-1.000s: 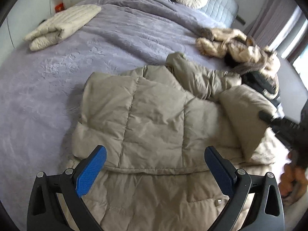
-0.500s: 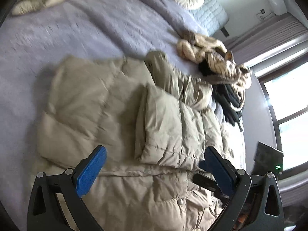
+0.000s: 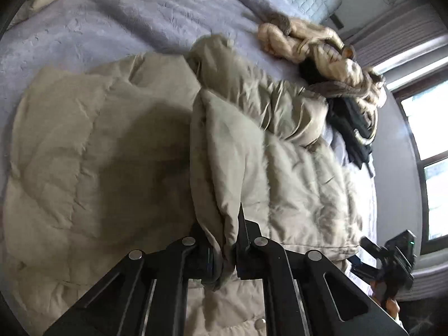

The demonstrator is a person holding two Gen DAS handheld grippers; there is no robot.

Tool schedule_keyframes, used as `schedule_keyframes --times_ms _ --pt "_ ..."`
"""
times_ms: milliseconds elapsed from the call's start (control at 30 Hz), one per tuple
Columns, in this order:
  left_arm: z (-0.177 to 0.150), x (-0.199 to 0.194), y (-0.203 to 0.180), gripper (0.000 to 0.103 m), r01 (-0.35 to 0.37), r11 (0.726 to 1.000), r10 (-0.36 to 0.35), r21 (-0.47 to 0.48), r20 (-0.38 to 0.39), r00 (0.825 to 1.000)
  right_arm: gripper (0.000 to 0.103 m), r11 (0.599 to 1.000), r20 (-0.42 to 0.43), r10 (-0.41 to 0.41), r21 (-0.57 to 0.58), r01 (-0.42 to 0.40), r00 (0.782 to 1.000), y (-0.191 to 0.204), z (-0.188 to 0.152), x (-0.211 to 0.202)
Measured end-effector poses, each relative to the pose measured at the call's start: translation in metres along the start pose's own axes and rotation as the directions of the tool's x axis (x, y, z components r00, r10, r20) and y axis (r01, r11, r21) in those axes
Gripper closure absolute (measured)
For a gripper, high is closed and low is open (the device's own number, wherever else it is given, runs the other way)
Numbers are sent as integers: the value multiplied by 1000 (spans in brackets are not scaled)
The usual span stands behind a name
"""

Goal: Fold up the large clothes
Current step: 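Fold the held sleeve over the coat with the right tool while the left tool grips the coat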

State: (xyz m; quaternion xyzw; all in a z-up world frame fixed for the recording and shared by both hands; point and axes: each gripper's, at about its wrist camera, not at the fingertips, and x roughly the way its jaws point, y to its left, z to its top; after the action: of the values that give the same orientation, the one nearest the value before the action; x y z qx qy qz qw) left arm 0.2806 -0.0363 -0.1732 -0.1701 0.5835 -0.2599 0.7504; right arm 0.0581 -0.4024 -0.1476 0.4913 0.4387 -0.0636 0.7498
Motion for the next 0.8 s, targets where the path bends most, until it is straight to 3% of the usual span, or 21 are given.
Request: schedule_keyframes --times_ms 33,67,167,300,433,500,567,600,633,733,800 --pt "-1 -9 0 91 0 1000 0 13 26 1000 91 1000 24 -3 -9 3 1000 1 5 -4" --pt "-3 -15 2 91 -9 1000 8 21 43 999 97 1000 33 -9 -16 10 999 3 7 -6" --pt "-10 -19 14 91 -12 1000 12 14 35 999 97 999 38 -30 -38 31 999 2 12 -5" --pt "-19 2 24 88 -128 990 129 54 -15 992 97 996 2 -85 -26 85 996 -13 2 20" --pt "-15 -17 28 88 -191 979 191 67 7 982 97 997 7 -81 -12 81 997 -18 0 22" --pt "-12 -33 29 88 -272 959 270 84 42 962 91 994 -18 -105 -37 104 994 -12 1 19" --pt "-10 -48 29 88 -291 952 286 98 58 956 70 986 -64 -129 -113 122 990 0 -8 8" --pt "-10 -53 26 88 -288 952 283 105 65 957 47 981 -68 -127 -159 115 990 9 -12 3" --pt "-9 -58 20 88 -286 951 278 120 78 957 35 972 -63 -116 -215 100 991 19 -17 -6" --pt "-4 -57 3 88 -260 953 246 154 103 964 35 950 10 -63 -307 63 998 41 -12 -34" --pt "0 -43 -13 88 -242 955 227 170 103 968 35 967 74 -27 -252 45 997 36 11 -43"
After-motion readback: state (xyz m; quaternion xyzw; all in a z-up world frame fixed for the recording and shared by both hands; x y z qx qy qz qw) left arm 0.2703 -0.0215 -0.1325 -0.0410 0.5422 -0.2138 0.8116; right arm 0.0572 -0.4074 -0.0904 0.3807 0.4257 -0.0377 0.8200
